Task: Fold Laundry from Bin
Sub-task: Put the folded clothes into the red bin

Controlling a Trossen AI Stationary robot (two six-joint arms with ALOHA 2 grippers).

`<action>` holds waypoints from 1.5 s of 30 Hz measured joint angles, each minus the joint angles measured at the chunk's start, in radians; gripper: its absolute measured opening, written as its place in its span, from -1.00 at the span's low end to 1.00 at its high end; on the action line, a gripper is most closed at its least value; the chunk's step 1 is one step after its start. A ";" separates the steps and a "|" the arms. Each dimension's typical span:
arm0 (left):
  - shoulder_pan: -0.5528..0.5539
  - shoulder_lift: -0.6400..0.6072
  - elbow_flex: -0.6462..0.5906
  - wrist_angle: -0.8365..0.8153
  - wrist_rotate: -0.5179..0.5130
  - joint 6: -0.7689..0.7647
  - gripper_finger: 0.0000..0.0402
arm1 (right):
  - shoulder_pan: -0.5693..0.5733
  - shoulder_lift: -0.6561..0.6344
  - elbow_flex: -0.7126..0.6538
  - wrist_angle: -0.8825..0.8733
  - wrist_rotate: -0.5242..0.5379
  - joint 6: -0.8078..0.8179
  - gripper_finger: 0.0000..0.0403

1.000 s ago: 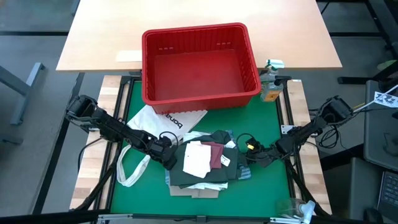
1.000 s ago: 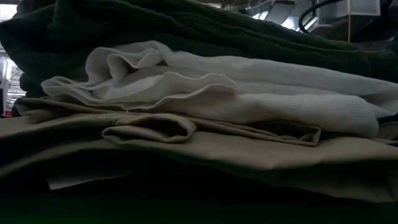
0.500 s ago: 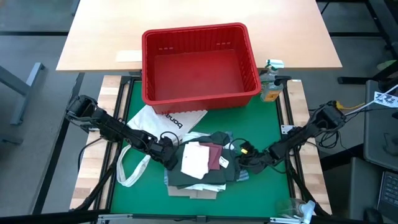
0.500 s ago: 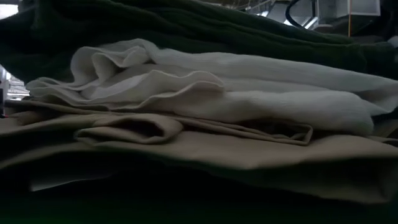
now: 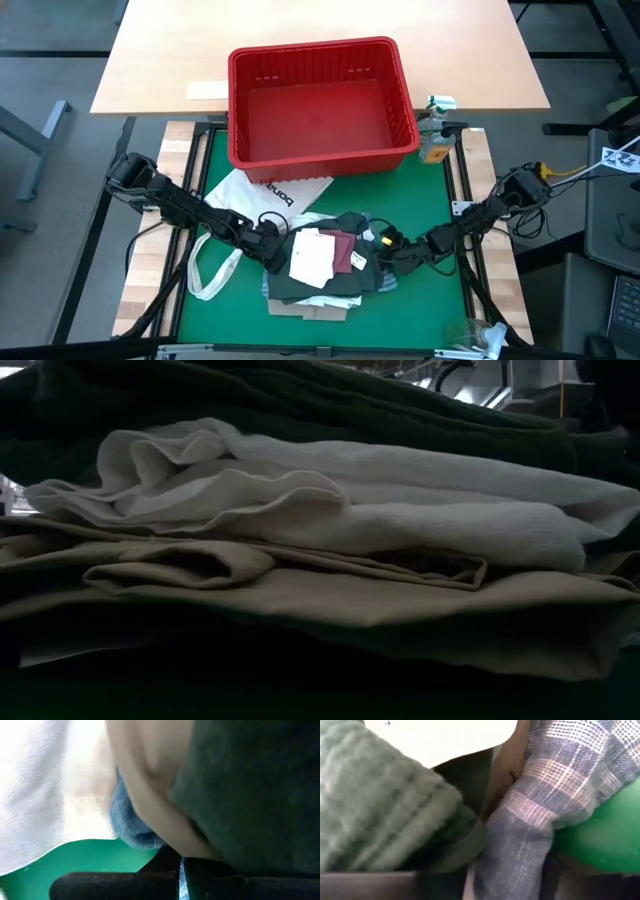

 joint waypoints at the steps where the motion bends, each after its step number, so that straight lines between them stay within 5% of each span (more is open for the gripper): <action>1: 0.000 0.000 0.000 0.008 0.000 0.000 -0.99 | -0.009 0.000 0.000 0.001 -0.011 0.000 -0.18; 13: 0.004 0.000 0.000 0.052 -0.011 0.008 -0.99 | -0.041 -0.001 0.001 0.015 -0.037 -0.019 -0.91; 30: 0.005 0.000 0.000 -0.003 0.011 0.013 -0.83 | -0.091 -0.002 0.000 0.062 -0.024 -0.126 -0.79; 45: 0.002 0.000 0.000 -0.007 0.013 0.014 -0.48 | -0.094 -0.003 0.000 0.061 -0.140 -0.219 -0.27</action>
